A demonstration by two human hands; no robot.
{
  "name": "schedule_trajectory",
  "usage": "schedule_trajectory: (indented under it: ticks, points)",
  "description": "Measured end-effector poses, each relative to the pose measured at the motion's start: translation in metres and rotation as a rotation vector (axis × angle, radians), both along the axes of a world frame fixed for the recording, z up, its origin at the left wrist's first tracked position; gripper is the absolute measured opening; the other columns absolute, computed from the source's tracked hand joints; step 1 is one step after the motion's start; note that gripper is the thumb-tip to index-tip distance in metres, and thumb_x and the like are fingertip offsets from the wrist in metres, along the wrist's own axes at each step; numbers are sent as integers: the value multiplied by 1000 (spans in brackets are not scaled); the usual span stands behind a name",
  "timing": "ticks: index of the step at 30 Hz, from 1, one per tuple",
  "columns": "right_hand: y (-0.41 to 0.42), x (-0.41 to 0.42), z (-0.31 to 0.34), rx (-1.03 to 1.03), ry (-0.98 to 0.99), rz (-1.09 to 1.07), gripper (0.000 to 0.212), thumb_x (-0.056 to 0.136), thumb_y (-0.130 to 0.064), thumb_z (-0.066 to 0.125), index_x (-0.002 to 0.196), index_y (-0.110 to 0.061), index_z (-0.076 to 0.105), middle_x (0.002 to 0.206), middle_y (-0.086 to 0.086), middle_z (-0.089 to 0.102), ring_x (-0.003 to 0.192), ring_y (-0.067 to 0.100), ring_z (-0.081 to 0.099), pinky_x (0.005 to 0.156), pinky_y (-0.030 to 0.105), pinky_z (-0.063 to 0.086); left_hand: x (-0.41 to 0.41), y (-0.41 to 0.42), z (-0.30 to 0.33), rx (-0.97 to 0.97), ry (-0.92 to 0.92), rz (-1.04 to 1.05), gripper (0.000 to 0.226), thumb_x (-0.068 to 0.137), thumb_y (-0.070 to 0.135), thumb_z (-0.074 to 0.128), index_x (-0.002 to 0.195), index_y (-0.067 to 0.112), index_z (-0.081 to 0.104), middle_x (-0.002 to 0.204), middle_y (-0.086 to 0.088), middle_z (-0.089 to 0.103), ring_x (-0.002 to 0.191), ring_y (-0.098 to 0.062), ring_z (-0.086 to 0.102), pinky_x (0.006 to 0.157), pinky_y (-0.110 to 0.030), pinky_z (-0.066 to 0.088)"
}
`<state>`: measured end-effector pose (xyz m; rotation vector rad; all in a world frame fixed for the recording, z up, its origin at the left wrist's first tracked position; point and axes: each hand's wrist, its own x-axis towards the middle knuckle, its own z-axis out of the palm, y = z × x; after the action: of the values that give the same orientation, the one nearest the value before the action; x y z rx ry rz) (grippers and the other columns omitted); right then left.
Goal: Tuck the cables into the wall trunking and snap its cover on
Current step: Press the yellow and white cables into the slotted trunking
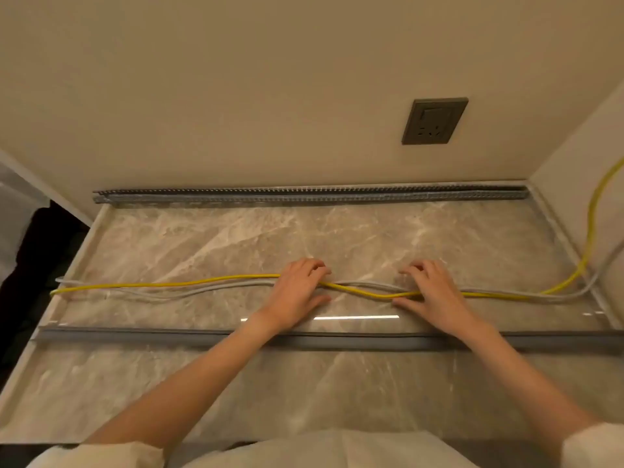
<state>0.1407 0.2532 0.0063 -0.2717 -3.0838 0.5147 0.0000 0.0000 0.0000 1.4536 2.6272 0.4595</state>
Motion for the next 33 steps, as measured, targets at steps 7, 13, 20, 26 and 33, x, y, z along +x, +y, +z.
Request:
schedule_trajectory:
  ticks: [7, 13, 20, 26, 33]
  points:
    - [27, -3, 1, 3, -133, 39, 31, 77, -38, 72, 92, -13, 60, 98, 4, 51, 94, 21, 50, 82, 31, 42, -4, 16, -12, 36, -17, 23, 37, 81, 45, 64, 101, 14, 61, 111, -7, 58, 100, -24, 53, 85, -36, 42]
    - [36, -19, 8, -36, -215, 101, 15, 93, -34, 51, 86, -23, 43, 86, -5, 54, 80, 20, 58, 67, 33, 43, -22, 11, -14, -29, 39, 81, 21, 88, 29, 57, 92, 9, 61, 100, -11, 59, 94, -29, 55, 80, -39, 44]
    - [58, -62, 38, -230, -92, 79, 26, 86, -44, 59, 73, -23, 51, 59, -4, 54, 53, 13, 48, 50, 29, 33, -70, 4, 8, -44, 32, 134, 26, 96, 35, 44, 89, 12, 51, 88, -11, 62, 84, -30, 58, 68, -39, 45]
    - [66, -92, 53, -304, -5, 135, 32, 96, -36, 44, 75, -18, 61, 59, 4, 56, 54, 18, 50, 54, 35, 37, -112, 15, 31, -58, 153, 136, 27, 96, 40, 40, 91, 15, 50, 82, -11, 63, 77, -32, 61, 56, -38, 43]
    - [61, -141, 54, -230, -2, 76, 32, 94, -37, 49, 81, -12, 66, 70, 8, 66, 65, 24, 59, 58, 40, 44, -164, 29, 65, -115, 284, 118, 25, 97, 26, 44, 106, 8, 58, 82, -24, 58, 77, -39, 59, 62, -43, 43]
